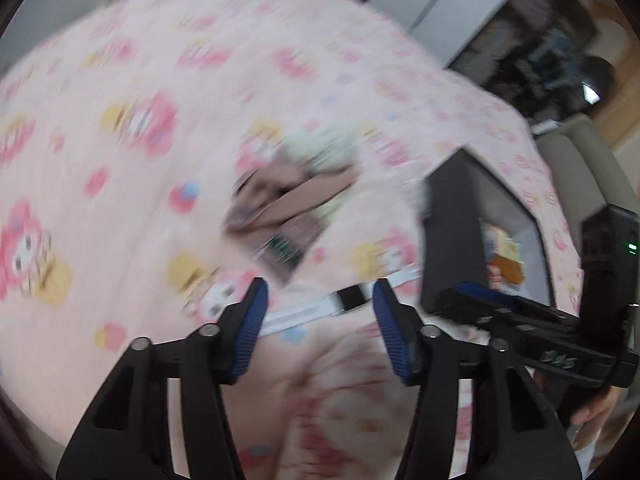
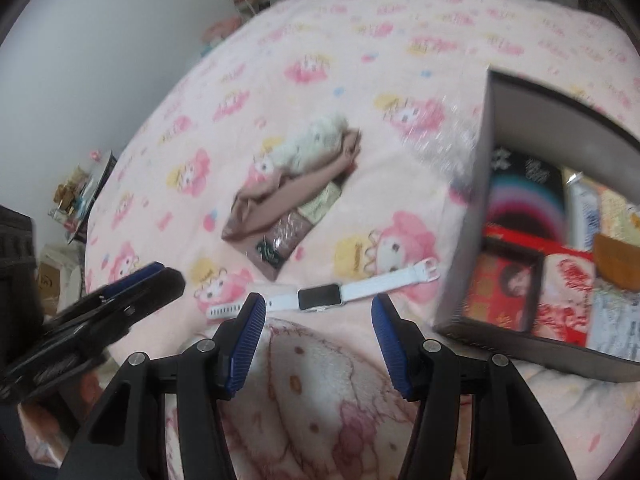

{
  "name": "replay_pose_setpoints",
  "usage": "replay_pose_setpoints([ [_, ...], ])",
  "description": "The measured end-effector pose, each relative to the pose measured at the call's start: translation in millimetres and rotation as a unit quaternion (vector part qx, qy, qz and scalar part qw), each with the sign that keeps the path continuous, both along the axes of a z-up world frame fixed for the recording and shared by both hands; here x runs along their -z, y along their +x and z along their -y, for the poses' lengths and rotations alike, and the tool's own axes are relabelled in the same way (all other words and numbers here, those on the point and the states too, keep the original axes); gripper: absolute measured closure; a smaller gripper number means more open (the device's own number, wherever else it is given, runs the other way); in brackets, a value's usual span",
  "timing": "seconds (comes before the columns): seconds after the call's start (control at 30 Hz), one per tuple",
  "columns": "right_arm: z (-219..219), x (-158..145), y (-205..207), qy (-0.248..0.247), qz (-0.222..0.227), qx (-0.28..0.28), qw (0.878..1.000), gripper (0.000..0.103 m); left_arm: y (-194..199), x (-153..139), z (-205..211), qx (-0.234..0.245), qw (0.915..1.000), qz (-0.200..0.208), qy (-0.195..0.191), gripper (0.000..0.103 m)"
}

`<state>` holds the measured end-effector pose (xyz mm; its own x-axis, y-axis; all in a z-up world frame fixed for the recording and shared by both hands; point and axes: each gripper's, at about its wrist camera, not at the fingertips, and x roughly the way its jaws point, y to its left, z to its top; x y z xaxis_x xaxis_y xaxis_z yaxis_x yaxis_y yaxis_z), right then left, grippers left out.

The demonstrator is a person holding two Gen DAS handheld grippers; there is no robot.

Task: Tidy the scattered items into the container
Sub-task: 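Move the left gripper toward the white watch on the bedspread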

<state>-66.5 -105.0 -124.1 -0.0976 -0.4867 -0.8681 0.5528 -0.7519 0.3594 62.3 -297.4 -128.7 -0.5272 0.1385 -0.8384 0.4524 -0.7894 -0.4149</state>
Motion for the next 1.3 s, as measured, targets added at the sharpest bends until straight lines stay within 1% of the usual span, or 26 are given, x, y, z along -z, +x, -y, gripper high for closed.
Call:
replay_pose_setpoints([
  [0.03, 3.0, 3.7, -2.9, 0.005, 0.005, -0.001, 1.000, 0.050, 2.1, 10.6, 5.1, 0.001, 0.9998, 0.011, 0.019, 0.056],
  [0.13, 10.8, 17.5, -9.1, 0.025, 0.014, -0.002, 1.000, 0.050, 7.3, 41.2, 12.7, 0.011, 0.9950, 0.040, 0.091, 0.057],
  [0.27, 14.9, 29.1, -16.8, 0.031, 0.035, 0.005, 0.999, 0.050, 9.8, 63.7, 10.9, 0.023, 0.9908, 0.058, 0.120, 0.057],
  [0.4, 14.4, 42.4, -25.0, 0.027, 0.073, 0.013, 0.997, 0.050, 8.1, 81.4, 19.7, 0.009, 0.9818, 0.038, 0.186, 0.057],
  [0.5, 13.9, 51.1, -29.6, 0.023, 0.100, 0.019, 0.994, 0.050, 5.7, 96.9, 30.5, -0.024, 0.9710, 0.019, 0.237, 0.057],
  [0.57, 14.0, 54.8, -31.0, 0.022, 0.110, 0.022, 0.993, 0.050, 3.7, 98.7, 36.0, -0.043, 0.9660, -0.004, 0.255, 0.057],
  [0.6, 14.1, 56.8, -31.8, 0.020, 0.115, 0.024, 0.993, 0.050, 3.7, 98.2, 38.4, -0.052, 0.9648, -0.014, 0.258, 0.064],
  [0.63, 13.9, 59.3, -32.8, 0.018, 0.121, 0.026, 0.992, 0.050, 2.9, 98.2, 40.5, -0.062, 0.9649, -0.020, 0.254, 0.086],
  [0.67, 13.7, 61.2, -34.0, 0.017, 0.126, 0.028, 0.991, 0.050, 1.4, 99.0, 42.3, -0.070, 0.9659, -0.022, 0.248, 0.097],
  [0.7, 13.6, 63.1, -34.9, 0.017, 0.130, 0.031, 0.991, 0.050, -0.1, 101.1, 44.5, -0.079, 0.9653, -0.023, 0.248, 0.099],
  [0.77, 13.9, 66.3, -35.9, 0.017, 0.136, 0.035, 0.990, 0.050, -0.9, 105.0, 48.9, -0.092, 0.9589, -0.035, 0.266, 0.100],
  [0.8, 14.2, 67.1, -36.2, 0.014, 0.138, 0.046, 0.989, 0.050, -0.8, 105.3, 50.5, -0.097, 0.9566, -0.043, 0.272, 0.100],
  [0.87, 14.5, 68.8, -37.1, 0.011, 0.144, 0.048, 0.988, 0.050, -2.2, 102.8, 51.9, -0.097, 0.9571, -0.050, 0.269, 0.100],
  [1.0, 15.7, 76.5, -39.8, 0.010, 0.160, 0.052, 0.986, 0.050, -12.7, 103.4, 49.1, -0.087, 0.9584, -0.047, 0.268, 0.099],
  [1.1, 17.0, 78.9, -41.1, 0.016, 0.166, 0.052, 0.985, 0.050, -20.9, 94.6, 52.0, -0.090, 0.9703, -0.045, 0.220, 0.102],
  [1.17, 18.5, 78.2, -41.2, 0.017, 0.168, 0.050, 0.984, 0.050, -20.5, 80.4, 56.8, -0.096, 0.9742, -0.068, 0.193, 0.102],
  [1.23, 19.4, 77.7, -42.7, 0.012, 0.176, 0.049, 0.983, 0.050, -14.3, 60.4, 65.6, -0.116, 0.9761, -0.098, 0.156, 0.102],
  [1.3, 21.3, 77.2, -46.6, -0.008, 0.194, 0.051, 0.980, 0.050, -3.2, 44.1, 77.4, -0.141, 0.9743, -0.123, 0.125, 0.102],
])
